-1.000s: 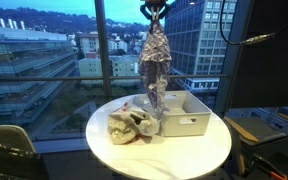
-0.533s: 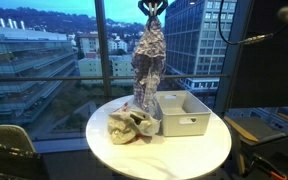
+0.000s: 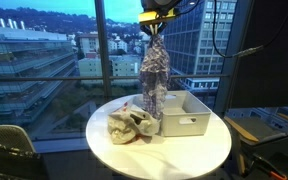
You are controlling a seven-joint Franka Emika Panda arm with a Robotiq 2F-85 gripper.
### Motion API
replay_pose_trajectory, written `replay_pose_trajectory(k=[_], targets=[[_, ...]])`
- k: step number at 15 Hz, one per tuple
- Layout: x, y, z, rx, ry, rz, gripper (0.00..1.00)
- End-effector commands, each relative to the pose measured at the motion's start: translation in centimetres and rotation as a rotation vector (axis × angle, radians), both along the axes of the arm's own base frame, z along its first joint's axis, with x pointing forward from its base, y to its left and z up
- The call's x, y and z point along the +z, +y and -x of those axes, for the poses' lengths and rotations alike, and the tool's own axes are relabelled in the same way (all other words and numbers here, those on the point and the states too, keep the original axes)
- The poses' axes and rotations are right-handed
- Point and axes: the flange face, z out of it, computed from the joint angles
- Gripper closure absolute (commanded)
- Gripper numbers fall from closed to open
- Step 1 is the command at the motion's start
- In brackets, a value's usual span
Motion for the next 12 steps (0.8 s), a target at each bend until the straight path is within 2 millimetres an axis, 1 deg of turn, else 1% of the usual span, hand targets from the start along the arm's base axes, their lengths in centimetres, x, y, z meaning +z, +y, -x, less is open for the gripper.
replay_pose_trajectory(k=[1,2,3,6,8,9,12], targets=[[-2.3,1.5,-1.7,0.075,0.004,0.042,0.99],[-2.9,2.0,-1.9,0.075,0.003,0.053,0.99],[-3.9,3.3,-1.9,0.115,0.014,0.038,0.99],[-6.7,4.9,-2.7,0.193,0.046,-0.029,0.99],[-9.0,4.5,-3.4,0.213,0.08,-0.065,0.99],[-10.0,3.9,-3.7,0.211,0.094,-0.069,0.99],[-11.8,1.3,-4.3,0.17,0.12,-0.052,0.99]])
